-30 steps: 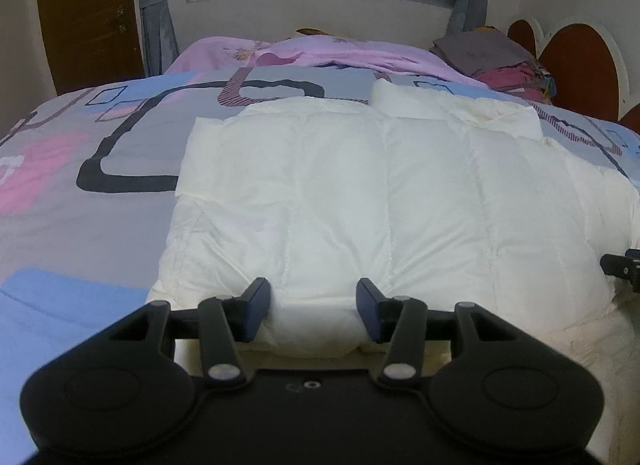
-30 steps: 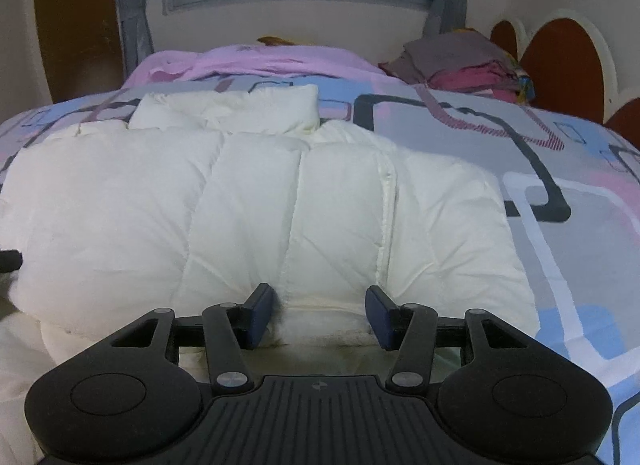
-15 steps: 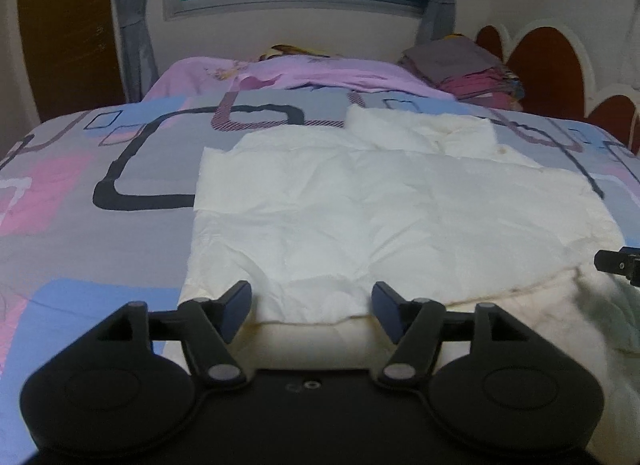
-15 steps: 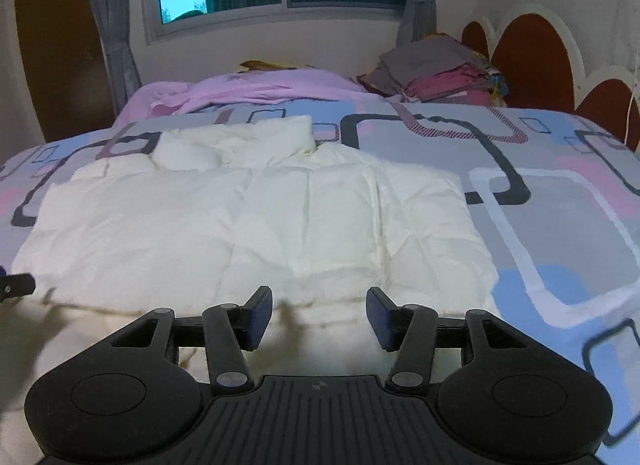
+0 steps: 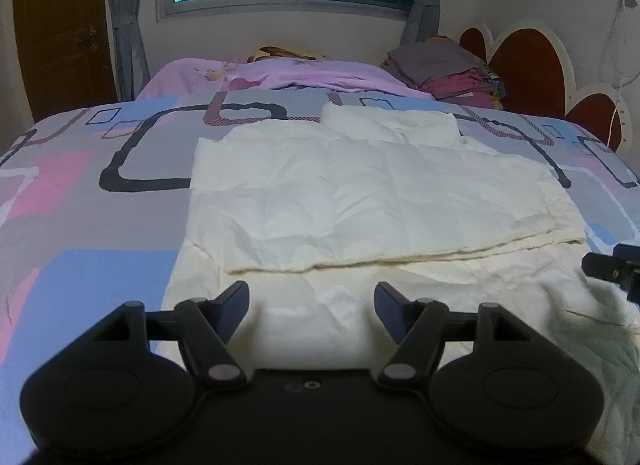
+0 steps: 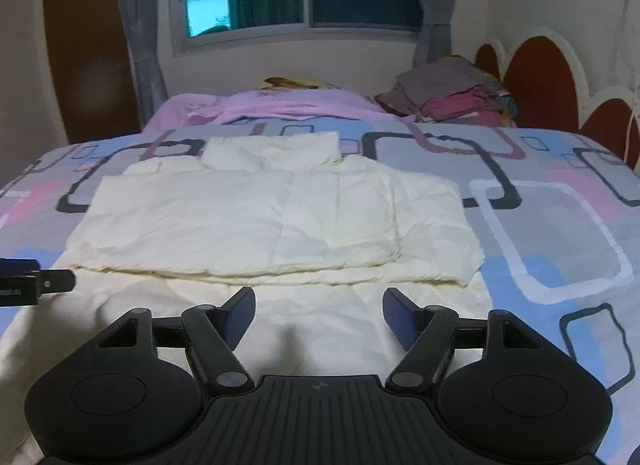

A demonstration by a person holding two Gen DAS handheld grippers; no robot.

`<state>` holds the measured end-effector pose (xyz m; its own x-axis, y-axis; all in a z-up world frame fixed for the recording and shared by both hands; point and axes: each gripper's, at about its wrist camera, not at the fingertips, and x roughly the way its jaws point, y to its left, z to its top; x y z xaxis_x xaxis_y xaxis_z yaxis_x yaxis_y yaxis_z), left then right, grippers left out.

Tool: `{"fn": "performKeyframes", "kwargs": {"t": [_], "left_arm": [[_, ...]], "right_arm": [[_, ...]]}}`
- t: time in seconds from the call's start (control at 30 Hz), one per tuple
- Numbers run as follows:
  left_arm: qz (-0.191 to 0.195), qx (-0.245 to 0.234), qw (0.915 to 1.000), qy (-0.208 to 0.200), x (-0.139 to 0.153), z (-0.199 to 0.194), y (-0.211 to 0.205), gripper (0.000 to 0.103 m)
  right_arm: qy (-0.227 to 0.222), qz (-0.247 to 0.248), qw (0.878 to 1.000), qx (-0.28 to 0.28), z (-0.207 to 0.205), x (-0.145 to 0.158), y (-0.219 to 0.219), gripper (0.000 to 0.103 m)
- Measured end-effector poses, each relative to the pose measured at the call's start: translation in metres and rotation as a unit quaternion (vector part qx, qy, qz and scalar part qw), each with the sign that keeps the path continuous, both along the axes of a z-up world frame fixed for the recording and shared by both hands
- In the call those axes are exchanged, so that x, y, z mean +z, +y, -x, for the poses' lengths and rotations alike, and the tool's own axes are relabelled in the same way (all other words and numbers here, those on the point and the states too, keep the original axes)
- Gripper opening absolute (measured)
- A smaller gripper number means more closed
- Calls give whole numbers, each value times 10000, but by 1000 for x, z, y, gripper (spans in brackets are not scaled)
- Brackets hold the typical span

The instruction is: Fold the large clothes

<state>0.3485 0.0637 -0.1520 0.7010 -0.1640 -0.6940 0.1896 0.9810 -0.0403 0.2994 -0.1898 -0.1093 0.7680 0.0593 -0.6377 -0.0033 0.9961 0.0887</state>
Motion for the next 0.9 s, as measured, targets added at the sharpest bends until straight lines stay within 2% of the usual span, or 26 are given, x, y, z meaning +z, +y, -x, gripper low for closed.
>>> {"fn": "performKeyframes", "kwargs": {"t": [0.43, 0.9], "left_arm": [[-193, 277, 9994, -8, 1, 72, -12, 70], [-324, 993, 9944, 141, -12, 145, 18, 70]], "right_arm": [[131, -150, 9993, 312, 74, -8, -27, 70], [266, 24, 9995, 143, 150, -19, -77, 70]]}}
